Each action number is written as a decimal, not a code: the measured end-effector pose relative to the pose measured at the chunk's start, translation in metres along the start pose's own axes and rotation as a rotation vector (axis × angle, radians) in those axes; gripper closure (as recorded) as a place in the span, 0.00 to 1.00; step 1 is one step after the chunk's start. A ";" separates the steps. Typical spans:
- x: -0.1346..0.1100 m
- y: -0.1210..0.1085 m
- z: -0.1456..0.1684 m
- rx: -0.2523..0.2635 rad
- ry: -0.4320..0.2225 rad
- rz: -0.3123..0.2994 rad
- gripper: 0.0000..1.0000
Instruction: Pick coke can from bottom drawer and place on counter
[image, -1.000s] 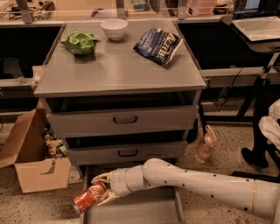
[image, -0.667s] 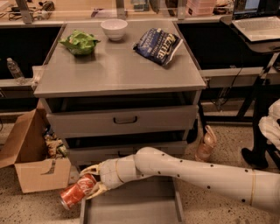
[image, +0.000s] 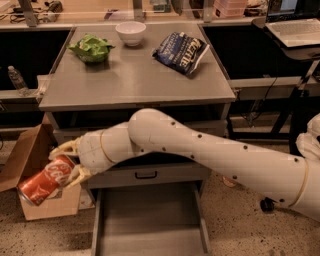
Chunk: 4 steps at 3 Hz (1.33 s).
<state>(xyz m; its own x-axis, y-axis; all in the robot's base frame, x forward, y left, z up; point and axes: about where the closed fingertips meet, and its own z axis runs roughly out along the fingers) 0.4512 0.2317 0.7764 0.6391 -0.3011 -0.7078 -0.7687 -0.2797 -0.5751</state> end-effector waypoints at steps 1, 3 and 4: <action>-0.034 -0.042 -0.021 0.026 -0.018 -0.055 1.00; -0.045 -0.075 -0.029 0.047 -0.007 -0.070 1.00; -0.058 -0.132 -0.051 0.072 0.046 -0.055 1.00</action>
Offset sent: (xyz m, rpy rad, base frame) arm 0.0089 0.0025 0.0492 0.0281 -0.0456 0.0130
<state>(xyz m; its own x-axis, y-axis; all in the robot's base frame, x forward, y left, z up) 0.5166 0.2396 0.9141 0.6793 -0.3289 -0.6560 -0.7315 -0.2315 -0.6414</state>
